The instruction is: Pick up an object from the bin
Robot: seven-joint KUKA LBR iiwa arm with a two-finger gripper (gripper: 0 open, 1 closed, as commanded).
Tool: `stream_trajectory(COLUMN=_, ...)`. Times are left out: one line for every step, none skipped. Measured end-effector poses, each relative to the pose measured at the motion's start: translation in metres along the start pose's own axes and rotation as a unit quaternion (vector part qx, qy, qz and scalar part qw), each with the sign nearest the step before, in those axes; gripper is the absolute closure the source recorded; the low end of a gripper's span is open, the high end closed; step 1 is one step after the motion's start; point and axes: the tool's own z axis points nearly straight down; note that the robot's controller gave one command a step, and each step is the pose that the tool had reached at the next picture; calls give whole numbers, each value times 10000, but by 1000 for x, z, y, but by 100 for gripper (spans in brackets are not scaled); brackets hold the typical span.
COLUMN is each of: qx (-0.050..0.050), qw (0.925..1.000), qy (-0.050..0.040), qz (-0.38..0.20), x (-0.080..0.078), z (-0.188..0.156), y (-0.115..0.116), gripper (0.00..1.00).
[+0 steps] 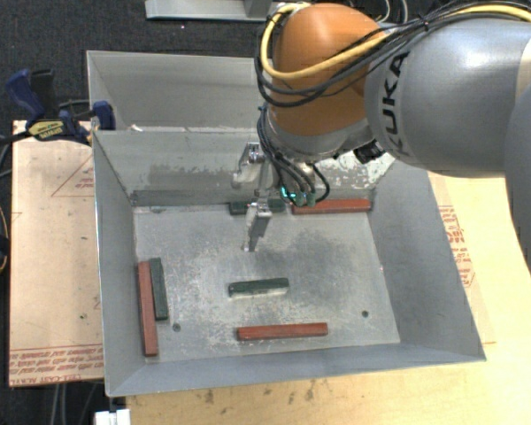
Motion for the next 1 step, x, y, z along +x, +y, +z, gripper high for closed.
stream_trajectory(qx=-3, qw=10000, qy=-36, qz=11, x=-2, z=-4, y=-1, gripper=0)
